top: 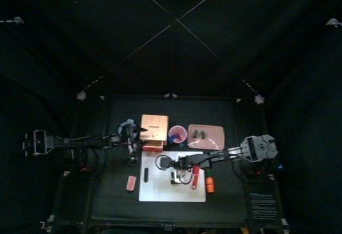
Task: Place sushi on board then cut the sushi with the knife then place the pieces on the plate
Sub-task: Place the 4 sushi pieces on the plate
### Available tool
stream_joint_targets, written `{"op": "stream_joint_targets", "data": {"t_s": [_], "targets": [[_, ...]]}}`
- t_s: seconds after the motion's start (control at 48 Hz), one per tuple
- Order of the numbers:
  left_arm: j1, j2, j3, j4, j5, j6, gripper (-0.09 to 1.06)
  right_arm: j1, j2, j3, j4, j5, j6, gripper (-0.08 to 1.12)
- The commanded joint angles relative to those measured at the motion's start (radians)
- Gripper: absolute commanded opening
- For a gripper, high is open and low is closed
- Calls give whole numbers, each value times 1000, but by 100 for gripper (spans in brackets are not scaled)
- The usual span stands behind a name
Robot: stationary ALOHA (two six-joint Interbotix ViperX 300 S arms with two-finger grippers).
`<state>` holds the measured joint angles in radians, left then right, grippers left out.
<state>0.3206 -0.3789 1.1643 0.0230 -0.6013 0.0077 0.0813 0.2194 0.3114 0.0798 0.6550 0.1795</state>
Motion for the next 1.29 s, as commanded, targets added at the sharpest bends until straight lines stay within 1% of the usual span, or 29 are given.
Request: {"op": "stream_joint_targets", "data": {"t_s": [0.021, 0.125, 0.25, 0.312, 0.396, 0.5, 0.562, 0.667, 0.771, 0.854, 0.958, 1.042, 1.146, 1.292], "targets": [[5, -5, -9, -8, -5, 0, 96, -6, -5, -9, -8, -20, -2, 84], [5, -3, -9, -11, -5, 0, 96, -8, 8, -9, -17, -31, -2, 78], [6, -3, -5, -11, -3, 0, 96, -8, 18, -9, -18, -31, 0, 62], [6, -3, -3, -11, -2, 0, 96, -8, 14, -6, -14, -28, 9, 57], [5, -5, -3, -11, 3, 0, 96, -9, -23, 12, -6, -9, 26, 56], [6, -5, -3, -12, 5, 0, 96, -32, -117, 71, 38, 29, 64, 56], [6, -5, -3, -11, 5, 0, 96, -49, -183, 127, 46, 43, 132, 56], [8, -5, -2, -11, 5, 2, 96, -83, -305, 262, 25, 58, 285, 56], [8, -5, -2, -9, 5, 2, 96, -169, -417, 403, -41, 61, 512, 56], [8, -5, -2, -9, 5, 2, 96, -249, -494, 486, -160, 75, 707, 56], [8, -6, 0, 5, 6, 2, 96, -368, -554, 532, -295, 135, 900, 56], [8, -6, 0, 14, 6, 2, 96, -449, -558, 545, -359, 156, 1008, 56], [8, -9, 8, 14, 5, 2, 96, -528, -531, 546, -400, 149, 1077, 56], [9, -14, 0, 14, 5, 2, 96, -598, -451, 531, -425, 8, 1088, 56]]}}
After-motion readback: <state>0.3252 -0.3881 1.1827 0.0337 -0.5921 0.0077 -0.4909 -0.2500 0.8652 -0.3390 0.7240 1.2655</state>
